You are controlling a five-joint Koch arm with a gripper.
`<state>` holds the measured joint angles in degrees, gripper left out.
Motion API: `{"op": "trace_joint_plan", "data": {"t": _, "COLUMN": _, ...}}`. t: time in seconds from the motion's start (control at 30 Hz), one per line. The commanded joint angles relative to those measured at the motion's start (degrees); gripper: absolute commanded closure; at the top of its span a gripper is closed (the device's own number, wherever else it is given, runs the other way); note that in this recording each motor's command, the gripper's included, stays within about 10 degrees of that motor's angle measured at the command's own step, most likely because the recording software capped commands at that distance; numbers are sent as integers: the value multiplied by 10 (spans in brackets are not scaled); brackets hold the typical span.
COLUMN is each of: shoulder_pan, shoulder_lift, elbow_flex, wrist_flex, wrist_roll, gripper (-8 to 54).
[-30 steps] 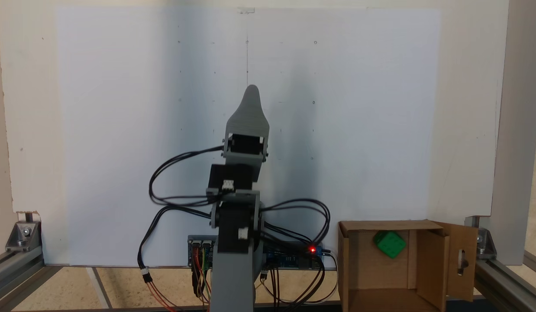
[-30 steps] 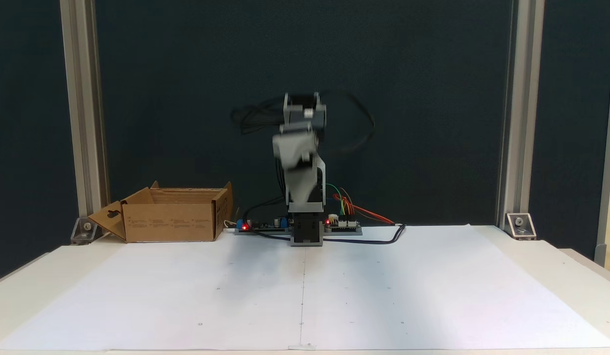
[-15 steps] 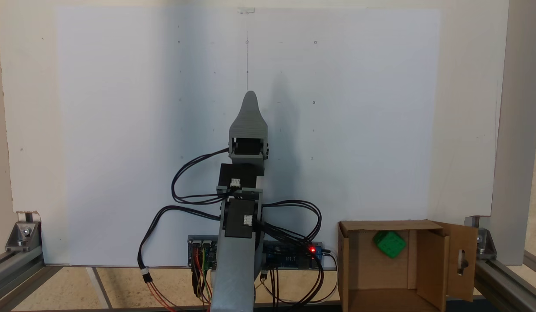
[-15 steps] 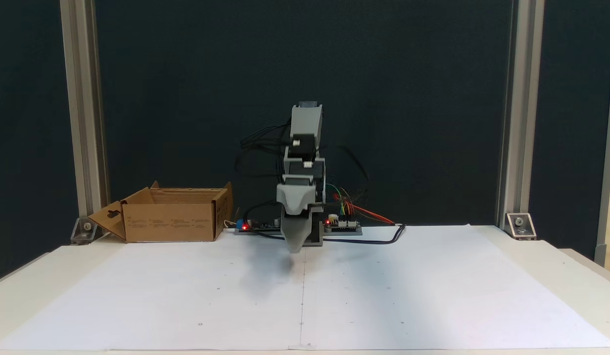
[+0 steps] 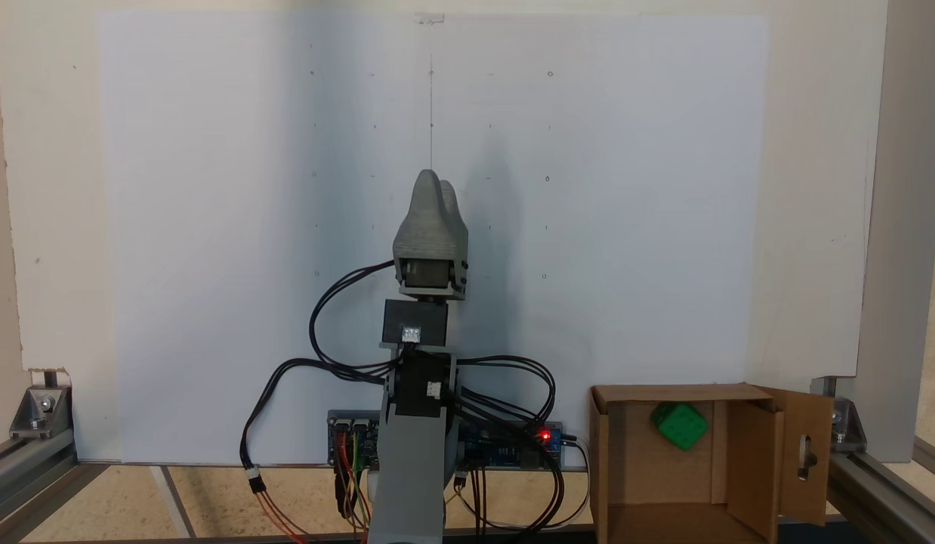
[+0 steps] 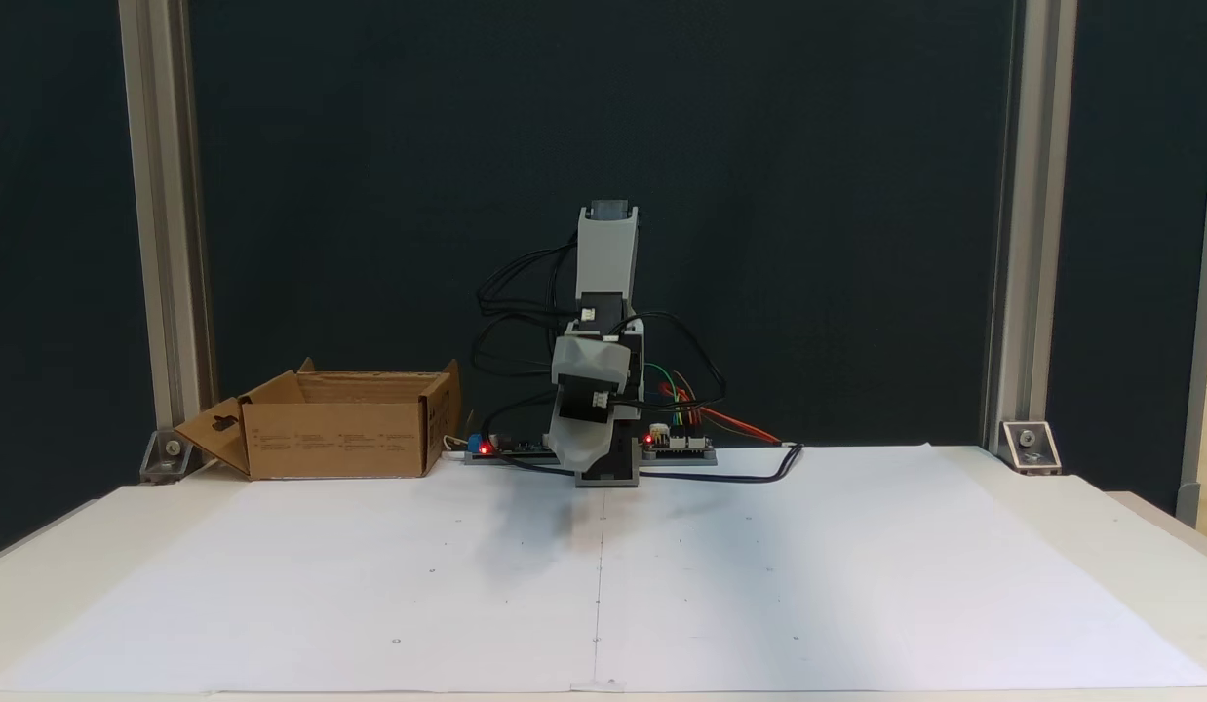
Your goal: Grasp a green dice and put it in the bin.
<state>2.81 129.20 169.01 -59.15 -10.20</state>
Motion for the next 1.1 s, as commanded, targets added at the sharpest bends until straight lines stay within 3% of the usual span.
{"op": "trace_joint_plan", "data": {"t": 0.0, "shoulder_pan": -1, "shoulder_lift": 68, "elbow_flex": 4, "wrist_flex": -96, "wrist_roll": -38, "gripper": 23}}
{"op": "trace_joint_plan", "data": {"t": 0.47, "shoulder_pan": -3, "shoulder_lift": 65, "elbow_flex": 103, "wrist_flex": -410, "wrist_roll": -39, "gripper": 10}}
{"op": "trace_joint_plan", "data": {"t": 1.07, "shoulder_pan": -11, "shoulder_lift": 65, "elbow_flex": 103, "wrist_flex": -417, "wrist_roll": -40, "gripper": 9}}
